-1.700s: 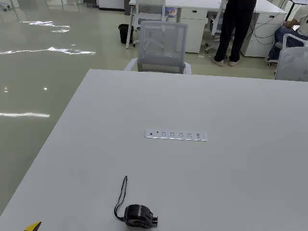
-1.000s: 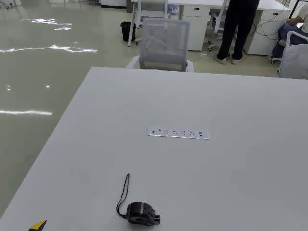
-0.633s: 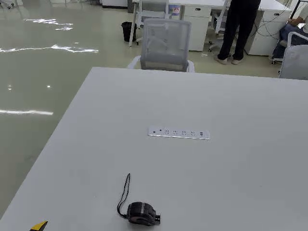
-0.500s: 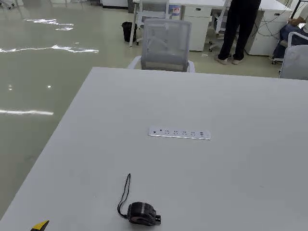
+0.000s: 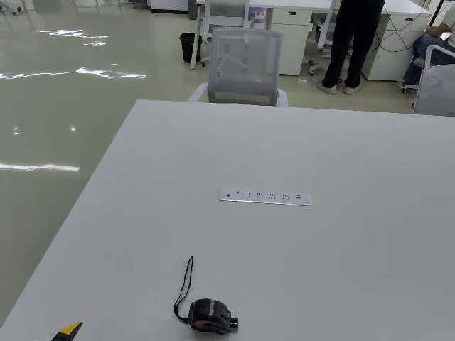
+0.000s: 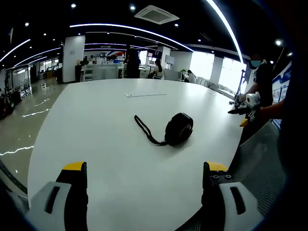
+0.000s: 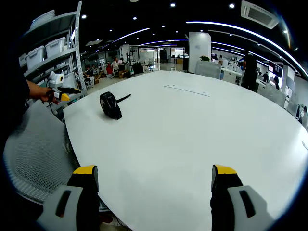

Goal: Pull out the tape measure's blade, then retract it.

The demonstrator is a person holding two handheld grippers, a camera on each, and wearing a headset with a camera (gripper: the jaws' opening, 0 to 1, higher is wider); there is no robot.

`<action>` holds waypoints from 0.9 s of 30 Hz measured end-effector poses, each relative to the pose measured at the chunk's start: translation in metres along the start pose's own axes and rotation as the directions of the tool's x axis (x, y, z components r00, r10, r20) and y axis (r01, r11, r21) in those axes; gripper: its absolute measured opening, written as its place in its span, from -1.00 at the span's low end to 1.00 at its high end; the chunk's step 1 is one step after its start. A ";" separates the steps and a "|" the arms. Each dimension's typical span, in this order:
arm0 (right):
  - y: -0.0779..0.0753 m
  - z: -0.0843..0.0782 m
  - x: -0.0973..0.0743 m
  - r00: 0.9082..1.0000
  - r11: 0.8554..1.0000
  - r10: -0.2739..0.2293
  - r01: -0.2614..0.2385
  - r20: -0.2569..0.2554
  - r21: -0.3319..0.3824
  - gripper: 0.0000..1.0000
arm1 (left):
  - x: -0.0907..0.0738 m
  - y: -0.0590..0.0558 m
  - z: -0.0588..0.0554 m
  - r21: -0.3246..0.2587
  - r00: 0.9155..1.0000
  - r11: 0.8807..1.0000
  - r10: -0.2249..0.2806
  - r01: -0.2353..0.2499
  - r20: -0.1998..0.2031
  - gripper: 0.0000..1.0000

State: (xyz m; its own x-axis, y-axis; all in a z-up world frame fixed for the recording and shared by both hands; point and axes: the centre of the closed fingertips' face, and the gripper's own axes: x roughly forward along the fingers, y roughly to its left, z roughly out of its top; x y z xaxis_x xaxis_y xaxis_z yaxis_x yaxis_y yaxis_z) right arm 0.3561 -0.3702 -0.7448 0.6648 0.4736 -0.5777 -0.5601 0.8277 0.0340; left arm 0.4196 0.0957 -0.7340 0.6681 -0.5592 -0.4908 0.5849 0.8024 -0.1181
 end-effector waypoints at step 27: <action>0.005 0.011 0.023 0.999 0.997 0.046 -0.047 -0.021 -0.055 1.00 | 0.022 -0.015 0.015 0.065 0.997 0.995 -0.069 0.072 -0.047 0.98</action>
State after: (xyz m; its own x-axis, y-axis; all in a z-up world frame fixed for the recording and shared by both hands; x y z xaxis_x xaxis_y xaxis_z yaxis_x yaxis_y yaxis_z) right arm 0.3742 -0.3515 -0.7489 0.6281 0.5046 -0.5923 -0.6170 0.7868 0.0160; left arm 0.4322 0.0678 -0.7304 0.6038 -0.6030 -0.5214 0.6602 0.7448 -0.0968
